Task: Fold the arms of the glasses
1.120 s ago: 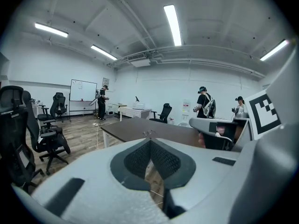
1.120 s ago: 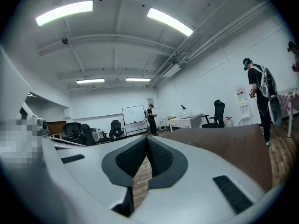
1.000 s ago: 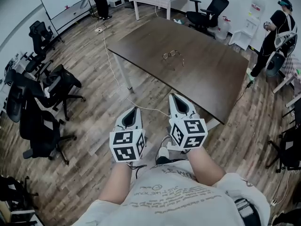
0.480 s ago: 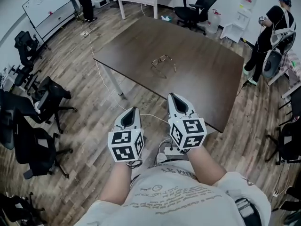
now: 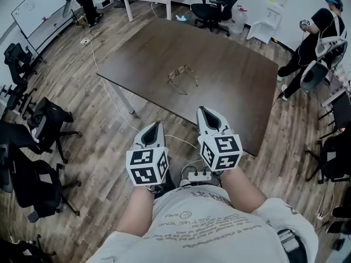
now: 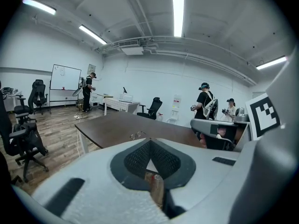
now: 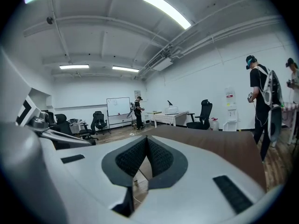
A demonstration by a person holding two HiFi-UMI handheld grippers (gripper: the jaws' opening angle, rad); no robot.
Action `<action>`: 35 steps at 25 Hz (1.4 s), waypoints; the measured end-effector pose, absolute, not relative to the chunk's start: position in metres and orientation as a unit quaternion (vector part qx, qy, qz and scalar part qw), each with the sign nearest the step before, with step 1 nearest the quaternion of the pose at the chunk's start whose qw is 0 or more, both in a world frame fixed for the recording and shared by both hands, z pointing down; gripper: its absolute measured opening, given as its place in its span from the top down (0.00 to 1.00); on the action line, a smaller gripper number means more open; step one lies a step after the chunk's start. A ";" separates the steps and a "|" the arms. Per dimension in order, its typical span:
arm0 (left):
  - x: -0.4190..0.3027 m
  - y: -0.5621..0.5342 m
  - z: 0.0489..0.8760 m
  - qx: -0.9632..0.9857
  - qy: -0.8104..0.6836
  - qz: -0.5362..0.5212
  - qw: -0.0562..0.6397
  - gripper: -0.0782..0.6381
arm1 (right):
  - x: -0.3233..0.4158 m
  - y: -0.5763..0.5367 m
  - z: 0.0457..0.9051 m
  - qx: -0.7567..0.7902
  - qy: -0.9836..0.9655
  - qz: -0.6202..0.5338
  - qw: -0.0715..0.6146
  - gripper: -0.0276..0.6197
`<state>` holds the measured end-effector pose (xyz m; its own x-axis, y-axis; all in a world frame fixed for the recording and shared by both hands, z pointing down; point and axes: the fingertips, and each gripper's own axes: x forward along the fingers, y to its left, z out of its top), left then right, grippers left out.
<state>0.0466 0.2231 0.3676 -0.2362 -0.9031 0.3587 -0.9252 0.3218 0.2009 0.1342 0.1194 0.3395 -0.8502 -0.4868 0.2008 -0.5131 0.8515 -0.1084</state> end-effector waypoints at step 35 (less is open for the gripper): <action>-0.173 -0.101 0.442 0.758 -0.584 0.155 0.245 0.87 | -0.045 -0.143 0.394 0.471 -0.864 0.145 0.103 0.93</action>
